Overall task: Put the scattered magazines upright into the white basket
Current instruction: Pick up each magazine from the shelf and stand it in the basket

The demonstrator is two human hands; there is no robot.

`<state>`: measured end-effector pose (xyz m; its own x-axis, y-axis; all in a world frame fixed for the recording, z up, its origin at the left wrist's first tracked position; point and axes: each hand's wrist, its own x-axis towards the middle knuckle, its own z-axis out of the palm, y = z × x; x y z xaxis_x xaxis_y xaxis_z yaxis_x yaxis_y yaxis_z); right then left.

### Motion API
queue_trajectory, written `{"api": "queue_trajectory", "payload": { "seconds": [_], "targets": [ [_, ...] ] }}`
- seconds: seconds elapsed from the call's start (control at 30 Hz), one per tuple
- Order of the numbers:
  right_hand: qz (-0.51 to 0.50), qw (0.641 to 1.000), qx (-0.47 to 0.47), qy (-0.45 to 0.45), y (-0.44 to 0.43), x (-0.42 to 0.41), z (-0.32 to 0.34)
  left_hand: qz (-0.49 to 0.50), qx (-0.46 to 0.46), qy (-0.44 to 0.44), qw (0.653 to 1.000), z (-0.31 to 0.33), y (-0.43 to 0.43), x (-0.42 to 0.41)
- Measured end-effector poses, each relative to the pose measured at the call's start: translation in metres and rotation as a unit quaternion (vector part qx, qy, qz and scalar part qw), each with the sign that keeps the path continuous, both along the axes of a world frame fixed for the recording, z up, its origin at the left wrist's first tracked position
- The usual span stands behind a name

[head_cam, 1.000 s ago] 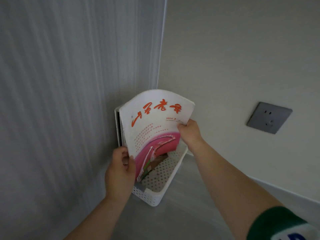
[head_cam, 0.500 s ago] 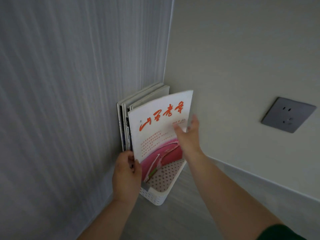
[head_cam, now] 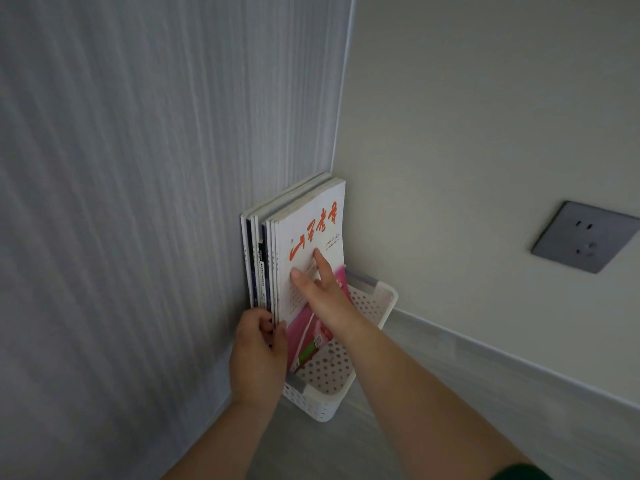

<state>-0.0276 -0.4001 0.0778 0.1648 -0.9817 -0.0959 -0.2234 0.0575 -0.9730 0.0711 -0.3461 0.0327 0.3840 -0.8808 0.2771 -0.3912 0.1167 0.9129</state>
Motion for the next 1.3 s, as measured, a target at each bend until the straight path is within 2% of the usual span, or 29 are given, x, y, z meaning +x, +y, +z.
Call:
{"api": "queue_trajectory", "payload": {
  "seconds": [0.17, 0.33, 0.4, 0.57, 0.77, 1.0, 1.2, 1.3],
  "targets": [
    [-0.011, 1.0, -0.001, 0.026, 0.005, -0.005, 0.004, -0.03, 0.002, -0.013, 0.999, 0.004, 0.01, 0.006],
    [-0.047, 0.993, -0.038, 0.105, 0.032, -0.019, 0.0, -0.119, 0.012, -0.021, 0.993, 0.01, 0.034, -0.002],
    [-0.084, 0.988, -0.06, 0.111, 0.051, -0.035, -0.006, -0.15, 0.004, -0.035, 0.988, 0.01, 0.048, -0.012],
    [-0.202, 0.971, -0.066, 0.105, 0.103, -0.1, -0.022, -0.235, 0.013, -0.052, 0.971, 0.006, 0.085, -0.058],
    [-0.325, 0.935, -0.04, 0.134, 0.202, -0.22, -0.042, -0.342, 0.04, -0.052, 0.938, -0.007, 0.146, -0.152],
    [-0.464, 0.855, 0.034, 0.231, 0.385, -0.382, -0.076, -0.451, 0.094, -0.16, 0.873, -0.021, 0.239, -0.282],
    [-0.544, 0.735, 0.135, 0.381, 0.523, -0.48, -0.099, -0.521, 0.133, -0.206, 0.818, -0.039, 0.308, -0.372],
    [-0.571, 0.687, 0.203, 0.402, 0.574, -0.511, -0.105, -0.553, 0.14, -0.214, 0.793, -0.049, 0.34, -0.413]
  ]
}}
